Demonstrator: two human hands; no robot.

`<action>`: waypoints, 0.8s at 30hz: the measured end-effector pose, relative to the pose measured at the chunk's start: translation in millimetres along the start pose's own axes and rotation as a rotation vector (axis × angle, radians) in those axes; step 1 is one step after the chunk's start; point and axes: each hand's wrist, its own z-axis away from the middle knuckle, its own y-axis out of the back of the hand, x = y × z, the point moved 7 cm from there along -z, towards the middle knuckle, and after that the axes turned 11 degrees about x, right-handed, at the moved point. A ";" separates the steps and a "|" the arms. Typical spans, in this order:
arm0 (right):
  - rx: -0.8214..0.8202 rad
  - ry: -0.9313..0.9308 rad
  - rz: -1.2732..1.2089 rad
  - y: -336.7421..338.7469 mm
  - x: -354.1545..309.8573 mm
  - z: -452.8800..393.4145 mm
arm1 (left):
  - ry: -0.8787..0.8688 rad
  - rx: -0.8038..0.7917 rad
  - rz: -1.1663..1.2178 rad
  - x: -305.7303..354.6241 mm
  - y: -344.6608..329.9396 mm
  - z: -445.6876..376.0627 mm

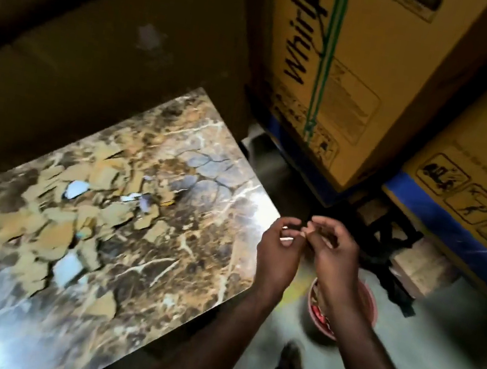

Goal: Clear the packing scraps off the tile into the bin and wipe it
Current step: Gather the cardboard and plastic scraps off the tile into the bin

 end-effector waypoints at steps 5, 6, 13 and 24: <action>-0.244 0.051 0.012 -93.2 -67.8 74.0 | -0.020 0.152 0.024 45.4 130.5 -3.4; -0.283 0.052 0.028 -108.8 -74.1 87.1 | -0.026 0.178 0.012 48.8 152.4 -0.7; -0.646 0.091 0.352 -220.1 -70.1 186.7 | -0.035 0.408 -0.091 37.5 320.0 20.5; -0.866 0.106 0.908 -302.5 73.6 281.5 | 0.220 0.684 -0.386 -100.0 546.9 -3.2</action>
